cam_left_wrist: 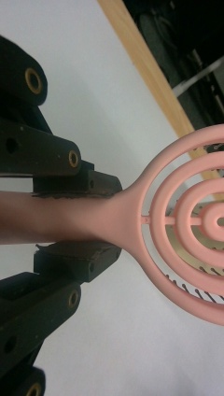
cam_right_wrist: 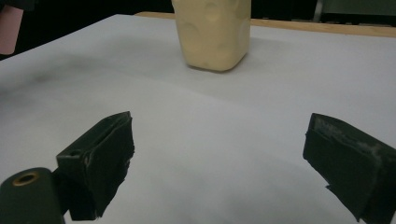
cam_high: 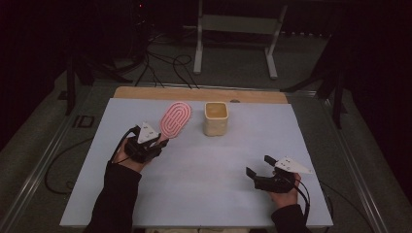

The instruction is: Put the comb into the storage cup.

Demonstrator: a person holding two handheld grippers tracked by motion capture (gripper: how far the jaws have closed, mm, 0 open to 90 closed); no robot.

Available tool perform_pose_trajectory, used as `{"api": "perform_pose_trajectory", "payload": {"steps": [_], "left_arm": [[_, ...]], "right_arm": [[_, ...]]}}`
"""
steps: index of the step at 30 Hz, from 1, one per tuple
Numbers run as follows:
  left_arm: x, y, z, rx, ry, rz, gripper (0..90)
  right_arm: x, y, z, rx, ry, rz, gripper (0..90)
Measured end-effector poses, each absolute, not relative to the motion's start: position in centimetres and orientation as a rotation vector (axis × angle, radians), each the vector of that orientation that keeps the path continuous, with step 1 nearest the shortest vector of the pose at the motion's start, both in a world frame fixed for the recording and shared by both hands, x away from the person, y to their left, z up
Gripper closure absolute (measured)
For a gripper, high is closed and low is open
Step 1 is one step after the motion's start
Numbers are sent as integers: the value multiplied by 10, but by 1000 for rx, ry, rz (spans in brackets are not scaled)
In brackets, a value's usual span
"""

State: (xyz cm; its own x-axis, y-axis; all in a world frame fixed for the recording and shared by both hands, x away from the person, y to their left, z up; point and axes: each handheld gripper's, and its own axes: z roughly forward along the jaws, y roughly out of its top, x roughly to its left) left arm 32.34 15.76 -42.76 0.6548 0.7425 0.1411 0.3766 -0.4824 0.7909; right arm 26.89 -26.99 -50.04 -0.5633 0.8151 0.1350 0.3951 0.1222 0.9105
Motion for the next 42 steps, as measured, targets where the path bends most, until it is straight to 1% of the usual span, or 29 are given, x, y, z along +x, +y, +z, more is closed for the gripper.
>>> {"api": "perform_pose_trajectory", "payload": {"steps": [12,22,28,42], "left_arm": [[320,157,-426,2083,875,646,700],[317,150,-428,2096,877,705,700],[316,148,-429,2093,875,713,700],[313,146,-426,2087,860,725,700]], "right_arm": [[277,-268,-483,1200,1985,1477,82],[290,-246,-465,1174,2013,1531,81],[301,-230,-455,1158,2034,1552,81],[310,-211,-441,1125,2056,1570,81]]}}
